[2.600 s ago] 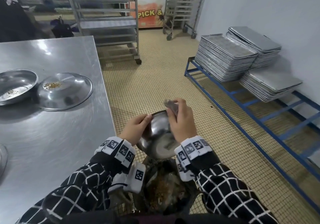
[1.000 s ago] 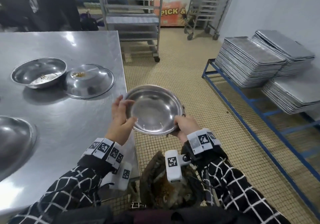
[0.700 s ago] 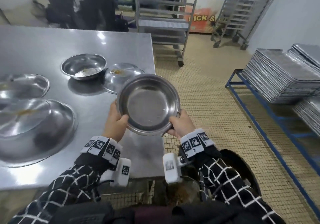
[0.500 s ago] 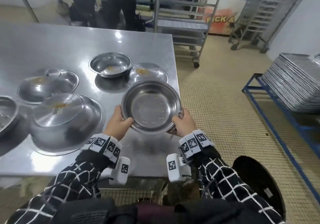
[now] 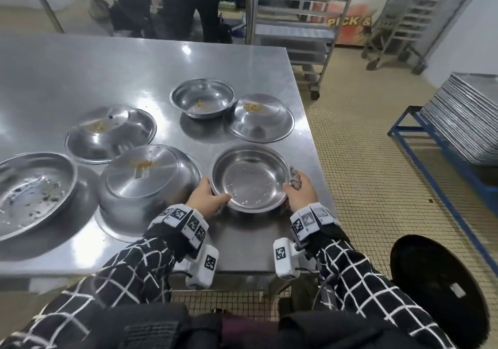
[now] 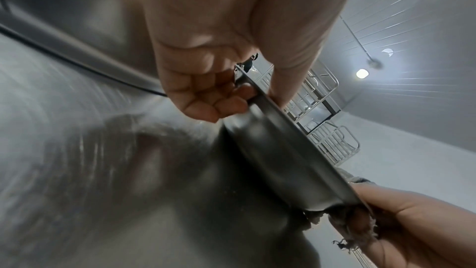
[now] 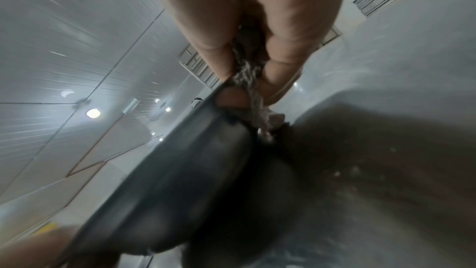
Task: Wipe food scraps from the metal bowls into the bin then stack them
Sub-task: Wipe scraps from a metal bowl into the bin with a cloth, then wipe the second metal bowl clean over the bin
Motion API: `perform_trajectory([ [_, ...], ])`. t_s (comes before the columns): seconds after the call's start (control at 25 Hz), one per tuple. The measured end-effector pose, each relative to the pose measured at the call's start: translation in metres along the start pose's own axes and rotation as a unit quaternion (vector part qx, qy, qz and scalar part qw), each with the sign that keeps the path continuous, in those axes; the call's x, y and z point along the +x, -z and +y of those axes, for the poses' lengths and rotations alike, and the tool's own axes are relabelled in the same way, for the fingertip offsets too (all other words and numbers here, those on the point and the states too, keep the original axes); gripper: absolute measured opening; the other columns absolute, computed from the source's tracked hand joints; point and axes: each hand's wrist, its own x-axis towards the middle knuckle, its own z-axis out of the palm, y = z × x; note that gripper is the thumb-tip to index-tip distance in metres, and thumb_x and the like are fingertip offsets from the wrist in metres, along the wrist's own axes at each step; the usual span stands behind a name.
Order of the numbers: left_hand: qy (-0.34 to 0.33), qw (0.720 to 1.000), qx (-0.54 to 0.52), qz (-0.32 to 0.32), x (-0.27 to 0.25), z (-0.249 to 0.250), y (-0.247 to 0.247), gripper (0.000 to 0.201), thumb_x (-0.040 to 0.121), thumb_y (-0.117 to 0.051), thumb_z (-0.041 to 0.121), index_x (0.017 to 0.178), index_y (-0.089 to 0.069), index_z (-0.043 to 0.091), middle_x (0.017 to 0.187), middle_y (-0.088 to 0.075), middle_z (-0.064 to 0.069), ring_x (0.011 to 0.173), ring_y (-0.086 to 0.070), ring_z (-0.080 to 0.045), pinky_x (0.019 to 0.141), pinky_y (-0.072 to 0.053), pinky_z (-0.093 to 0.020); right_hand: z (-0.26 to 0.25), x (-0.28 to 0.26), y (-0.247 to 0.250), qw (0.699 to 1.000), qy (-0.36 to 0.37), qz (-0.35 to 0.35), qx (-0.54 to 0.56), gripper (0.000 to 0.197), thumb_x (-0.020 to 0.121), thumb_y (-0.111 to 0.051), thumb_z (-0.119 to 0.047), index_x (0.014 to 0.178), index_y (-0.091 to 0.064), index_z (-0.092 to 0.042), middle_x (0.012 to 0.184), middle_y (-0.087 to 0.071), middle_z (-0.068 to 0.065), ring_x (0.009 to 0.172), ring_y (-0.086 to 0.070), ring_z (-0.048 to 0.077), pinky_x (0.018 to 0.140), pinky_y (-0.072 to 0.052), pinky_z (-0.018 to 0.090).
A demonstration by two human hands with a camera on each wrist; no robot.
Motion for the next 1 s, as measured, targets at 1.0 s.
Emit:
perform_trajectory([
  [1.0,0.009,0.977,0.004,0.214,-0.105,-0.05,0.144,0.044,0.092,-0.056,0.038,0.131,-0.045,0.022,0.098,-0.06,-0.002,0.091,-0.058,-0.023,0.093,-0.047,-0.042,-0.075,-0.088,-0.102,0.914,0.316,-0.232,-0.101,0.053,0.094,-0.054,-0.021,0.144,-0.036,-0.021,0.132,-0.048,0.004,0.121,-0.047,0.016,0.107,-0.036,0.031],
])
